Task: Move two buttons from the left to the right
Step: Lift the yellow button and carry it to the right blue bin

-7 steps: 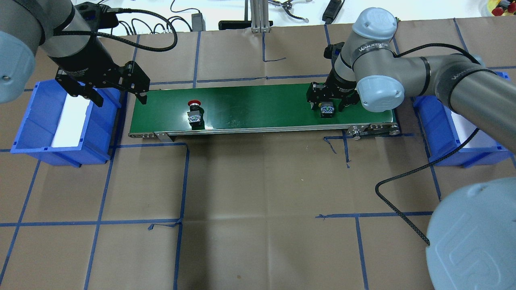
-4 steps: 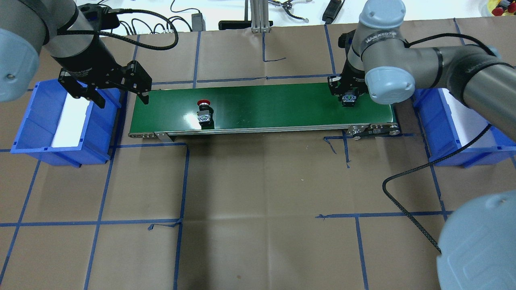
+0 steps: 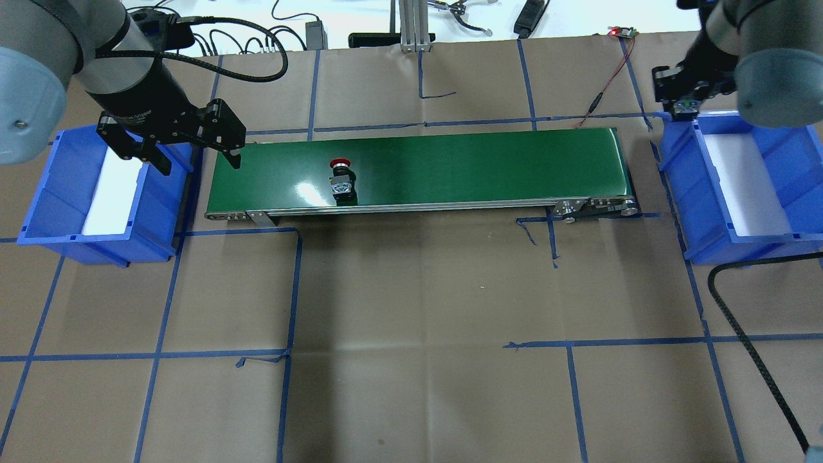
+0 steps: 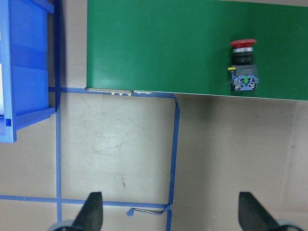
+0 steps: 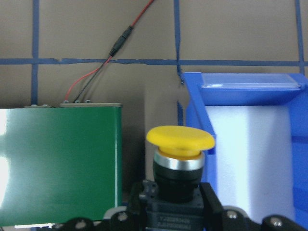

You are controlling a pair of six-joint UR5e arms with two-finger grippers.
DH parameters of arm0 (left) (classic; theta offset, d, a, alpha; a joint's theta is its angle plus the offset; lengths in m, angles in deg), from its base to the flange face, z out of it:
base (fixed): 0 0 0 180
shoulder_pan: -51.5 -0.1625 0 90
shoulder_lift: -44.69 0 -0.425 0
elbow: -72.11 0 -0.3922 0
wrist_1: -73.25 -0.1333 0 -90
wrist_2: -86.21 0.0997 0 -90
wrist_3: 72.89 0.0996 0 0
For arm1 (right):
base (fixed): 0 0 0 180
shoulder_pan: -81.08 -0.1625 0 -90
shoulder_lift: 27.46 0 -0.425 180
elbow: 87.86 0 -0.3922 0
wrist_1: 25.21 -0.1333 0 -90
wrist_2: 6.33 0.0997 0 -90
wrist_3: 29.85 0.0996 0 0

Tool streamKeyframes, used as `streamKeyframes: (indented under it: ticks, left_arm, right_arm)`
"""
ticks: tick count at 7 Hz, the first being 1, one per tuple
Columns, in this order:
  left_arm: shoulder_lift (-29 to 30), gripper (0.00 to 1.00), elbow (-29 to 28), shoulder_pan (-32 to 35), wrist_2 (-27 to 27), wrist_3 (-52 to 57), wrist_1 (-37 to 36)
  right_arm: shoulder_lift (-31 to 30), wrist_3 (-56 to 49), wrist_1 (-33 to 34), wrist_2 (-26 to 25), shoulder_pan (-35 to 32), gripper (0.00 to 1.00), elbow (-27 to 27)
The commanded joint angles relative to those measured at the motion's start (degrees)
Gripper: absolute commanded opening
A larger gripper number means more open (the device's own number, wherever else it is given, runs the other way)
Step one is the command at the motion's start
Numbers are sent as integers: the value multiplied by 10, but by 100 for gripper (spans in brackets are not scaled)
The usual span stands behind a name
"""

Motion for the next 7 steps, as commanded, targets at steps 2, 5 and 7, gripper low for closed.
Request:
streamKeyframes:
  ticks: [2, 5, 7]
  left_arm:
    - [-1, 100, 0, 0, 0, 0, -1]
    - [-1, 100, 1, 0, 0, 0, -2]
    - [-1, 100, 1, 0, 0, 0, -2]
  right_arm:
    - [-5, -179, 3, 66, 139, 3, -48]
    - [-2, -239, 78, 111, 177, 3, -117]
    - [16, -252, 191, 112, 200, 3, -177]
